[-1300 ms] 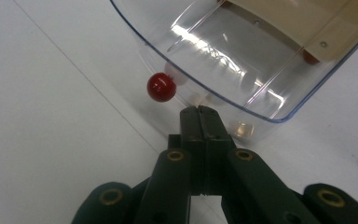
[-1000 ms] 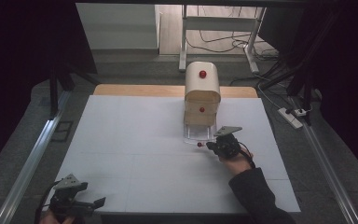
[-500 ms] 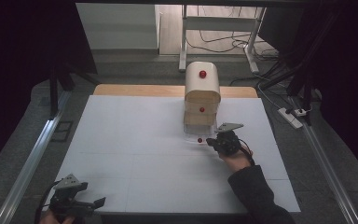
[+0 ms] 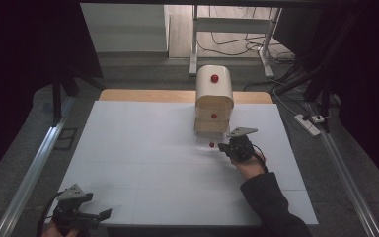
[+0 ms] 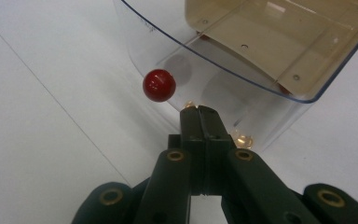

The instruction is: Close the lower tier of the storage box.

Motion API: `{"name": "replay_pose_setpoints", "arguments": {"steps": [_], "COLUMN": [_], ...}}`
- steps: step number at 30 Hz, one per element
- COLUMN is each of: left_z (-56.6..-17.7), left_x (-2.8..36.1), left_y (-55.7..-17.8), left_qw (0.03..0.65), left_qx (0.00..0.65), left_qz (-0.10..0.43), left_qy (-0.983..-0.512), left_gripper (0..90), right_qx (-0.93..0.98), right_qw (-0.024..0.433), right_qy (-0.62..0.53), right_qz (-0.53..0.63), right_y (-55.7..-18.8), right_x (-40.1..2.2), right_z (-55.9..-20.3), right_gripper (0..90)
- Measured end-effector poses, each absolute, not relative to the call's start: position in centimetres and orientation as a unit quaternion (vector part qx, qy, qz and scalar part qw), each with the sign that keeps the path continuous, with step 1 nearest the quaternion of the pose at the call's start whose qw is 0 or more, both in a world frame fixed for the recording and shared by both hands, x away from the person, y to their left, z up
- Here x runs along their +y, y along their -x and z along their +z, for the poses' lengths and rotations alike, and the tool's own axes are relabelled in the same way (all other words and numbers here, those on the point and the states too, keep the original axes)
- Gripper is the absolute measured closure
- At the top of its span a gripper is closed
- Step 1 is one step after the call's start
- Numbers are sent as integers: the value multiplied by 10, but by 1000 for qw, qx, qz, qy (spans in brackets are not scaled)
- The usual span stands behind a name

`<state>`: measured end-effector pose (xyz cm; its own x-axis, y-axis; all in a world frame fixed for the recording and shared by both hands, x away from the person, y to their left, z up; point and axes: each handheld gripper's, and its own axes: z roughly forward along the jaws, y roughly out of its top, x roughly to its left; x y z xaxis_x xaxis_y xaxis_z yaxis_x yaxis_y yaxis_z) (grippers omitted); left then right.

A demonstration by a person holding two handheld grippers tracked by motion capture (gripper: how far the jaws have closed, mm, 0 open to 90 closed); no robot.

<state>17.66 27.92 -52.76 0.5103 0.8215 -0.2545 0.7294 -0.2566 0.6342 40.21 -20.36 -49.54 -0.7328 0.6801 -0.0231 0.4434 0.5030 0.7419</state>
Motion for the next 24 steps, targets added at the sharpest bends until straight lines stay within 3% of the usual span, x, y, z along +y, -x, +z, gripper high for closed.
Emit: {"name": "replay_pose_setpoints", "arguments": {"steps": [24], "left_z": [-528], "left_x": [279], "left_y": [-177], "left_qw": [362], "left_qx": [492], "left_qz": [62], "left_qy": [-789], "left_gripper": [21], "right_qx": [847], "right_qw": [163], "right_qy": [-339], "right_qz": [376], "right_y": [-422], "right_x": [-201], "right_z": [-495], "right_gripper": [893]}}
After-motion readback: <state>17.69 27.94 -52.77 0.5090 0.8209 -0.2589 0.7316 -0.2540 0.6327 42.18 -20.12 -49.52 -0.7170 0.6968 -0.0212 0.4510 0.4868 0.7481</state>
